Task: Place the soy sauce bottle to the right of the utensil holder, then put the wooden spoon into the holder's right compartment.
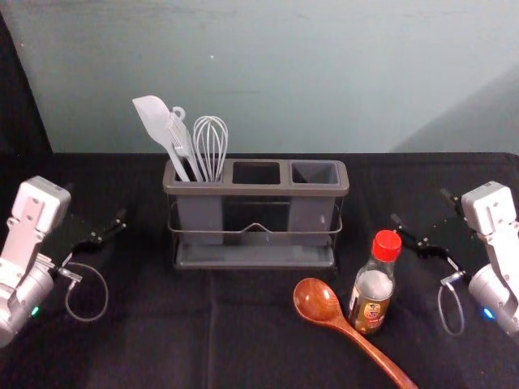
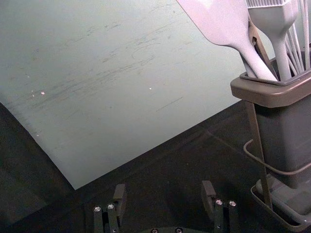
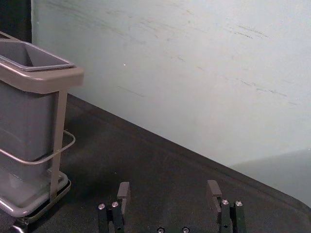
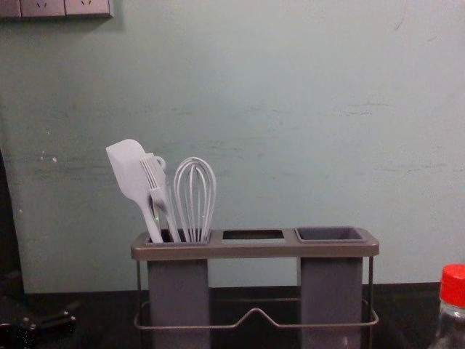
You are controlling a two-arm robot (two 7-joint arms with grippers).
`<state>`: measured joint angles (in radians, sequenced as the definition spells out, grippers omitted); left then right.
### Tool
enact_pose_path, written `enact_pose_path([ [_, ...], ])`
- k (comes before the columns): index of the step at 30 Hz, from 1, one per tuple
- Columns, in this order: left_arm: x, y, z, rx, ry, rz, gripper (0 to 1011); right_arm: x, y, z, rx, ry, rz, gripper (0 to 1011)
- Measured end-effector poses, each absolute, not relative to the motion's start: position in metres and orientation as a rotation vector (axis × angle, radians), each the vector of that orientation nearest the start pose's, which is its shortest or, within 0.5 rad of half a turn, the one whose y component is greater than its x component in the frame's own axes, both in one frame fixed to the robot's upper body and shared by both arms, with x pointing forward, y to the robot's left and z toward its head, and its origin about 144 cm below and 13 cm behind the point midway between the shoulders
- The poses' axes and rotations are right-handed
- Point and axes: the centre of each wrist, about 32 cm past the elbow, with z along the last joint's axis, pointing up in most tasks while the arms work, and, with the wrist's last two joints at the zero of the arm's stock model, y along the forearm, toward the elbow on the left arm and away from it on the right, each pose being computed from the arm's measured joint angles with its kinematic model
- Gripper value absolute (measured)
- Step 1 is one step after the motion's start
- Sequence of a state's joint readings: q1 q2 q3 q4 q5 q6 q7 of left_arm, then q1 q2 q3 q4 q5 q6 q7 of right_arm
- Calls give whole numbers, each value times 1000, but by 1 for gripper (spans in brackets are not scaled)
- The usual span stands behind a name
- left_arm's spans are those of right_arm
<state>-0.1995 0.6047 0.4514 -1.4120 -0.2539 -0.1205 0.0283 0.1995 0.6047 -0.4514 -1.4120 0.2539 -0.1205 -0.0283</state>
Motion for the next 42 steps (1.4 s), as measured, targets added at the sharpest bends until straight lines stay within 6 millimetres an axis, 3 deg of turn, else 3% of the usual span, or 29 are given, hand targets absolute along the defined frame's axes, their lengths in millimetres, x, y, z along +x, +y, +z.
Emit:
enact_pose_path([
  [42,489,310,1140,304,-285,1248,1011,489,-310,1140,-304,-285,-1248,1003],
])
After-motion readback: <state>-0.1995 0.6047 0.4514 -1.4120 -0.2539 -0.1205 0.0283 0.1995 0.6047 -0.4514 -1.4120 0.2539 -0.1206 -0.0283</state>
